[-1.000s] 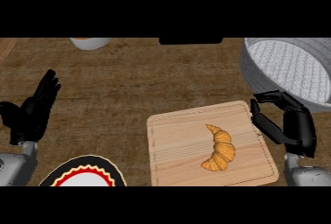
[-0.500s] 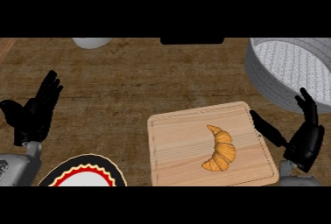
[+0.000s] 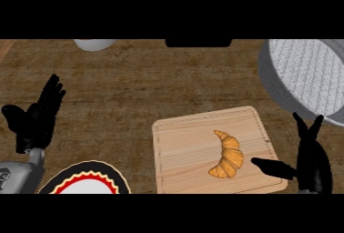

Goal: Pick the croissant from the cutting board and place it in the basket

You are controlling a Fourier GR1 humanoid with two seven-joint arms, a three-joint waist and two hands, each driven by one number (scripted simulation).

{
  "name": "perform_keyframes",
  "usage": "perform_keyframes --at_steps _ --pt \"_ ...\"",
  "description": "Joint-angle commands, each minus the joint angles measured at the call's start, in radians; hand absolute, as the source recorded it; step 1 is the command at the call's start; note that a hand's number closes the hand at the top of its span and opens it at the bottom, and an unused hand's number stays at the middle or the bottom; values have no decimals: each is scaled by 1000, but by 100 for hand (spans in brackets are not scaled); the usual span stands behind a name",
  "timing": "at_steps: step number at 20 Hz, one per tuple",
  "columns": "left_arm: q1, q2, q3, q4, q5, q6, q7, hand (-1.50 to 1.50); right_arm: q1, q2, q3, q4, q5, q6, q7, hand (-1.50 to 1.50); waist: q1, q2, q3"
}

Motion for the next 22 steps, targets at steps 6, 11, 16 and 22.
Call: perform_keyframes --at_steps 6,11,16,22 --pt "-21 -21 -16 -29 -12 12 37 0 6 -40 82 -463 -42 444 585 -150 6 13 20" --pt "13 -8 11 -45 -23 -16 22 0 -10 26 108 -648 24 481 752 -150 23 17 23" --pt "-27 -34 54 37 -22 -57 -14 0 -18 106 139 -577 112 439 666 -150 20 20 24" --pt "-38 -58 49 20 -52 -55 29 0 46 245 287 -454 278 345 567 -150 21 19 25"
